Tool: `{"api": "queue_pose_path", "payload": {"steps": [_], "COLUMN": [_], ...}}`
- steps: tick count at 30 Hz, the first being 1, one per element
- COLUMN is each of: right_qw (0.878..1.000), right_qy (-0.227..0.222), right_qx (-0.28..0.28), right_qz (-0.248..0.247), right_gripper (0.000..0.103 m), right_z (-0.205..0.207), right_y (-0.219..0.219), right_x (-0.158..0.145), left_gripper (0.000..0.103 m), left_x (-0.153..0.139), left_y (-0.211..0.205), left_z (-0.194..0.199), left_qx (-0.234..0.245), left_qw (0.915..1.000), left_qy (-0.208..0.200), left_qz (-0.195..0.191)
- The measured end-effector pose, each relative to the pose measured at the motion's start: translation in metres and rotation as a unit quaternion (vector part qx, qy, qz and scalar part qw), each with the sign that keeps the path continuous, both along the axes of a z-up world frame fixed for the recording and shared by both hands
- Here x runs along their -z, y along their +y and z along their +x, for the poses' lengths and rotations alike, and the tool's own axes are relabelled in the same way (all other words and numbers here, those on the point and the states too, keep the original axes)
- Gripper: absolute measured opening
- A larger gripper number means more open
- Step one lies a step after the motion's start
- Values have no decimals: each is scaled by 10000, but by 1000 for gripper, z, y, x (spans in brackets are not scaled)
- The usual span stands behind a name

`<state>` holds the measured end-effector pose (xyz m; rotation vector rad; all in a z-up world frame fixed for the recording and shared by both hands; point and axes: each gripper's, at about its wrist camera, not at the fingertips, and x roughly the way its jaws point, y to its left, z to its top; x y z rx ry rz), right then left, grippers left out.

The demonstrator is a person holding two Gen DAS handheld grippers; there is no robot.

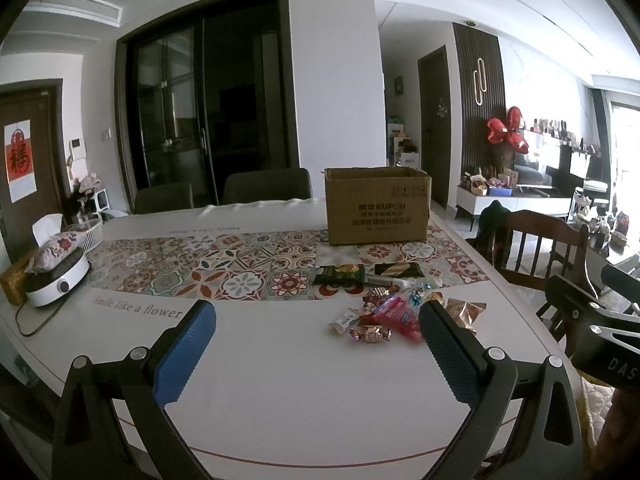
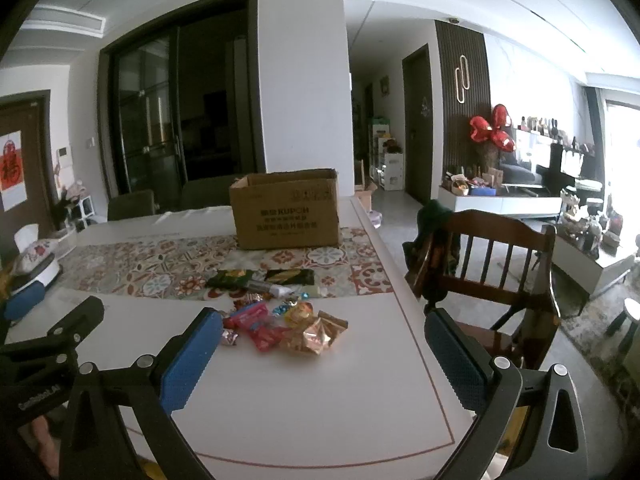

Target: Organize snacks

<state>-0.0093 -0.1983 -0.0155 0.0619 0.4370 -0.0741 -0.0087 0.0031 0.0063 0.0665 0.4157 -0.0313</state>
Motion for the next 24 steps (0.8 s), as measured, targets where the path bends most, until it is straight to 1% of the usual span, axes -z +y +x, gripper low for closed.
{"api": "queue_pose_path", "payload": {"steps": [24], "right_qw": [10000], "right_qy": [3], "right_qx": [1], "right_qz": [-1], "right_gripper": [102], "right_z": [-1], "right_y": [0], "right_x": [1], "left_gripper": [103], "left_x": [0], "left_y": [1], "left_z": [0], "left_qx": [5], "left_qw": [10000], "left_qy": [0], "left_qz": [-7]}}
